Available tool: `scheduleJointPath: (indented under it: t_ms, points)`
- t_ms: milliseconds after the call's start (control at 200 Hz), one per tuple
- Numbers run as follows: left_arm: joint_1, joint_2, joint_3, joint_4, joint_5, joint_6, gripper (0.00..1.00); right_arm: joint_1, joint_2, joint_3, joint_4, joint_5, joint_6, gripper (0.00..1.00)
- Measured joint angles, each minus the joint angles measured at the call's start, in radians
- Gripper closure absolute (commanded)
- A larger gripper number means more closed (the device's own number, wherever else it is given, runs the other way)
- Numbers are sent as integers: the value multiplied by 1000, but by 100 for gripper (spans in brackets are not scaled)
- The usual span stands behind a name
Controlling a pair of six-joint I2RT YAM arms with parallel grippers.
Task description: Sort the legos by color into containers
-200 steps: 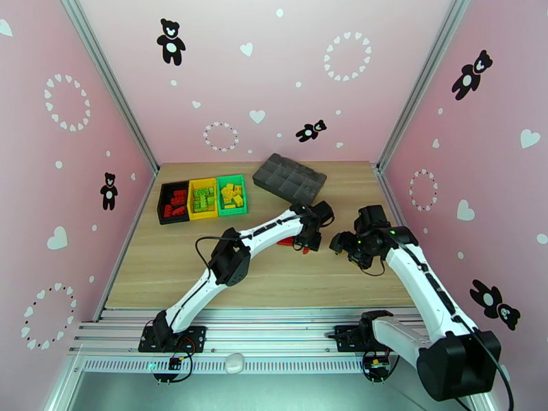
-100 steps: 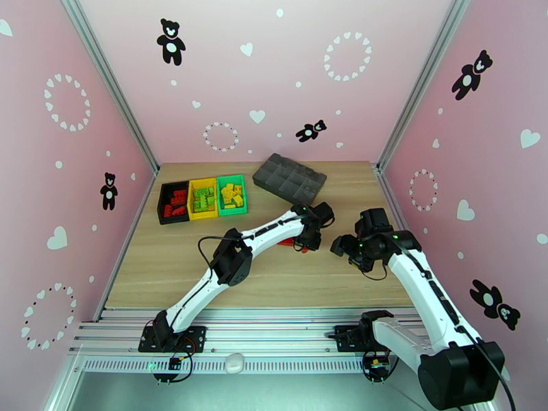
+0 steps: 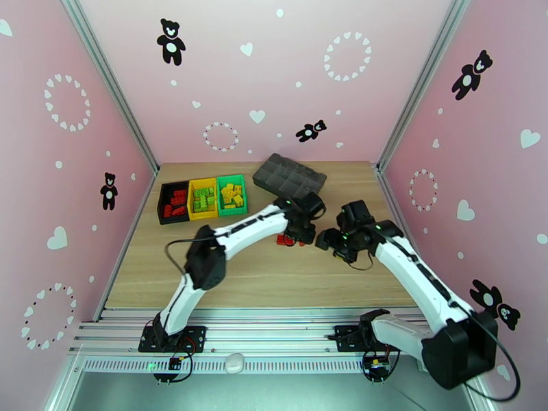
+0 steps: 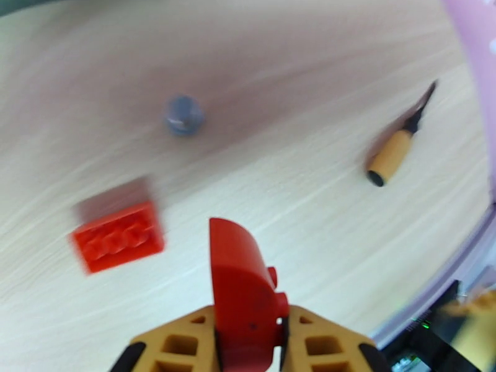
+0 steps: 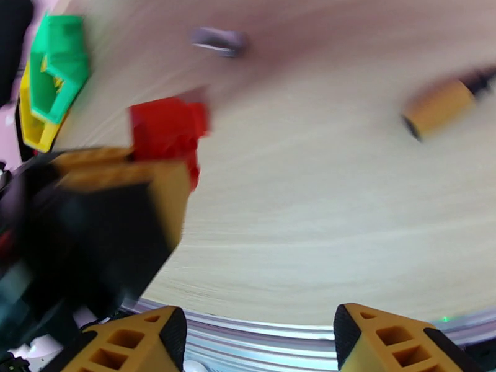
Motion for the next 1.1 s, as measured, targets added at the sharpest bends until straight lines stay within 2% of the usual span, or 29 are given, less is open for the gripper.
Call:
scheduleJointPath:
  t_ms: [95,265,561,816,966,1101]
  points:
    - [64,-100,-84,33,4,-6,81,80,107,103,29,4,-5,32]
    - [230,-255,-238,64,3,-7,81,211,323,332,59,6,-32,32]
    - [564,-439,-391,61,-1,-1,80,338,667,751,46,-57,-90,31]
    - [819,-462,-427,50,-1,10,80,407,920,1080,-32,-149,-145,31]
    - [955,-447,-425,44,-2,14,80,415,979,1147,-72,-177,-165,31]
    - [1051,-348,-351,18,-2,35,80,401,995,1159,-100,-193,-174,31]
